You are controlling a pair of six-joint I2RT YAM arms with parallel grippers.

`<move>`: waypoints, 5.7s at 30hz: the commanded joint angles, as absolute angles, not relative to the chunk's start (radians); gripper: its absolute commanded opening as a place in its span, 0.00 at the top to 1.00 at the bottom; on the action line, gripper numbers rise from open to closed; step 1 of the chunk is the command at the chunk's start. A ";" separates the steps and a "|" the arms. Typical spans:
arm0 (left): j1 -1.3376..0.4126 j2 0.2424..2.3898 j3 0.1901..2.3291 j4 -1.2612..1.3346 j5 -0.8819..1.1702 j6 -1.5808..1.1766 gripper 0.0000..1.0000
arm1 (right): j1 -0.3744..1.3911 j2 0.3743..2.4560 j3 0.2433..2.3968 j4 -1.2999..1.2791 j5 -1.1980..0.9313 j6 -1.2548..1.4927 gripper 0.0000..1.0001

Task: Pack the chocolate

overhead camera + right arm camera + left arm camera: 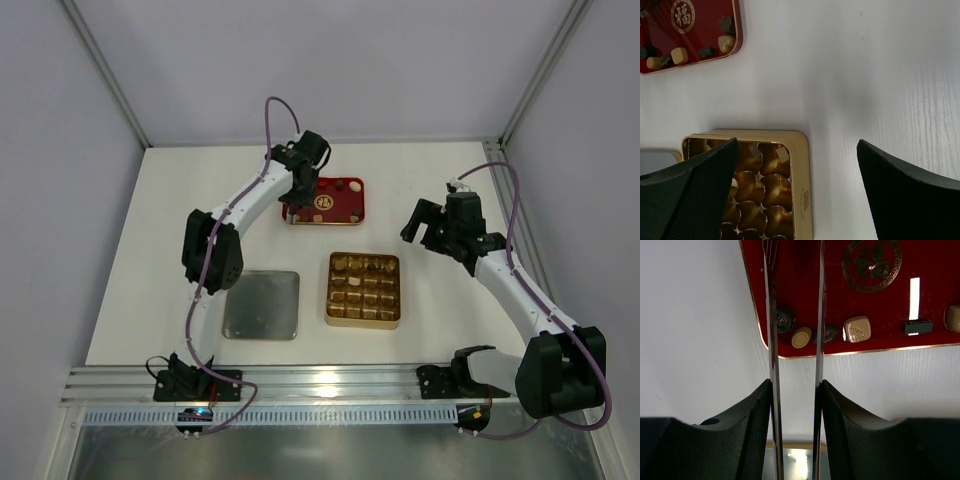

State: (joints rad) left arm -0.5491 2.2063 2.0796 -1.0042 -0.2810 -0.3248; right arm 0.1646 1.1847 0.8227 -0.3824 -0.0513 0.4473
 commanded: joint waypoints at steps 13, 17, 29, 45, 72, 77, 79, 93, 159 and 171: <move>-0.535 2.240 2.143 -0.957 -0.276 -0.319 0.57 | 0.170 1.195 0.851 -0.357 -0.045 0.434 0.00; -0.534 2.244 2.148 -0.954 -0.268 -0.318 0.57 | 0.170 1.195 0.847 -0.360 -0.044 0.433 0.00; -0.532 2.217 2.141 -0.965 -0.245 -0.313 0.65 | 0.170 1.187 0.842 -0.362 -0.043 0.434 0.00; -0.543 2.079 2.053 -1.023 -0.146 -0.270 0.66 | 0.170 1.189 0.839 -0.360 -0.048 0.443 0.00; -0.597 2.023 2.052 -1.058 -0.172 -0.236 0.66 | 0.170 1.177 0.838 -0.357 -0.051 0.454 0.00; -0.623 1.973 2.031 -1.058 -0.140 -0.262 0.66 | 0.170 1.180 0.845 -0.357 -0.045 0.453 0.00; -0.640 1.936 2.010 -1.046 -0.124 -0.273 0.66 | 0.170 1.181 0.847 -0.357 -0.044 0.454 0.00; -0.807 1.770 1.873 -1.048 -0.121 -0.356 0.66 | 0.170 1.170 0.848 -0.354 -0.034 0.466 0.00; -1.155 1.732 1.675 -0.986 -0.186 -0.514 0.62 | 0.169 1.111 0.828 -0.380 -0.005 0.463 0.00; -1.157 1.738 1.690 -0.988 -0.184 -0.509 0.58 | 0.169 1.115 0.830 -0.379 -0.005 0.462 0.00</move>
